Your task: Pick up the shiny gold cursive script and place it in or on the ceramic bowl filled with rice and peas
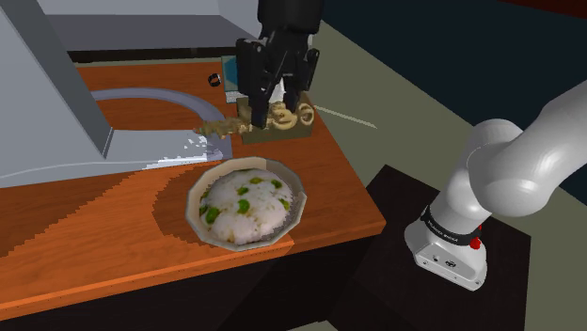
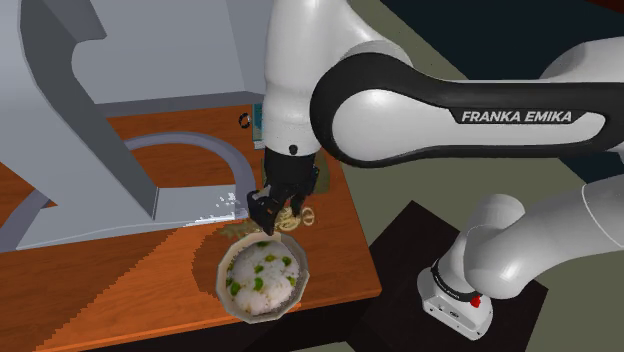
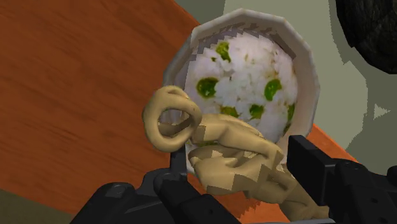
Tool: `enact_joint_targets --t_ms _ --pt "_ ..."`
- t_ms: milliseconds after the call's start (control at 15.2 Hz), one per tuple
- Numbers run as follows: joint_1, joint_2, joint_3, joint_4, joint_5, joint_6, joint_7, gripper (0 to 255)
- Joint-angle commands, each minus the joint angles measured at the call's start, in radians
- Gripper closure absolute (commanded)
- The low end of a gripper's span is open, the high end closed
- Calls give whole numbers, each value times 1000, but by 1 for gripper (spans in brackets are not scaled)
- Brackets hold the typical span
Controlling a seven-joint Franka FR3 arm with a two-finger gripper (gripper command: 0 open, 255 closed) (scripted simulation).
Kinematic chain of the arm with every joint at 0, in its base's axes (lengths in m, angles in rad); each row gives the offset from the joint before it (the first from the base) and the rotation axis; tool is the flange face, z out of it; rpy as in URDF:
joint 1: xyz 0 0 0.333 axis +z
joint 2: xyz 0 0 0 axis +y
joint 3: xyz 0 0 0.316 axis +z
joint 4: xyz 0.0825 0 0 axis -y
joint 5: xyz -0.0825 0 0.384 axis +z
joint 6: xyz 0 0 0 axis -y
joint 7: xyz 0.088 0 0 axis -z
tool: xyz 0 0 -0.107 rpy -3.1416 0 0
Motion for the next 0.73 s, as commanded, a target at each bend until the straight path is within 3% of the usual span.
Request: enact_joint_targets --t_ms 0,66,660 --pt "13 20 44 28 4 11 58 255" --pt "21 42 78 52 3 23 100 255" --pt "29 32 92 -75 22 137 70 255"
